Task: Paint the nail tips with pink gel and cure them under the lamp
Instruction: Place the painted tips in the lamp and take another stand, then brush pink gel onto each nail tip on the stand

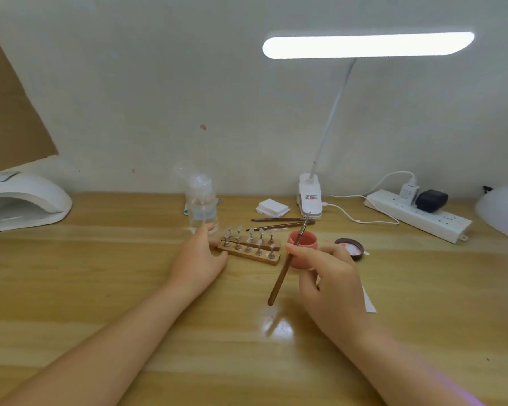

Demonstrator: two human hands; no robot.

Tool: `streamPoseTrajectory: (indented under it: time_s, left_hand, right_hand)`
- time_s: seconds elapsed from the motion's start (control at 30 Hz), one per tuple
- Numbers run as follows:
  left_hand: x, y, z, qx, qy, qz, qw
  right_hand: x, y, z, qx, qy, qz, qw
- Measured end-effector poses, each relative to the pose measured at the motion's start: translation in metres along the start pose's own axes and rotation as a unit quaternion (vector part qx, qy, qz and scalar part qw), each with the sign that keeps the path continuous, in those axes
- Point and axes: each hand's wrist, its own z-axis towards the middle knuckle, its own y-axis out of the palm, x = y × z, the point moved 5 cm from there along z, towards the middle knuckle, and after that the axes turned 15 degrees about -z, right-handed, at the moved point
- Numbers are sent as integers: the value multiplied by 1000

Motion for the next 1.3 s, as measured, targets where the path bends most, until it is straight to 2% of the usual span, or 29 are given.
streamPoseTrajectory:
  time_s: [0.17, 0.37, 0.53, 0.87, 1.03, 1.13, 1.2, 1.3]
  left_hand:
    - [2, -7, -2, -45, -11, -18, 999]
    - [6, -10, -1, -113, 31, 1, 993]
    - [0, -23, 5, -165, 1, 2, 986]
    - [17, -25, -17, -251, 0, -39, 967]
    - [38, -7, -32, -272, 52, -11, 961]
    - [57, -18, -30, -213, 157, 52, 963]
    - [75, -24, -37, -152, 241, 22, 958]
    - [95, -16, -59, -138, 299, -70, 942]
  right_hand:
    - [-3, -1, 0, -15, -7, -11, 1000]
    - [-2, -2, -1, -30, -6, -12, 999]
    - [2, -3, -2, -49, 24, -8, 998]
    - [4, -9, 1, -73, 91, 133, 984]
    - [-7, -12, 0, -96, 78, 177, 977]
    - [-14, -13, -1, -110, 75, 206, 969]
    - [-18, -13, -1, -122, 72, 221, 965]
    - [-24, -11, -3, -137, 48, 215, 966]
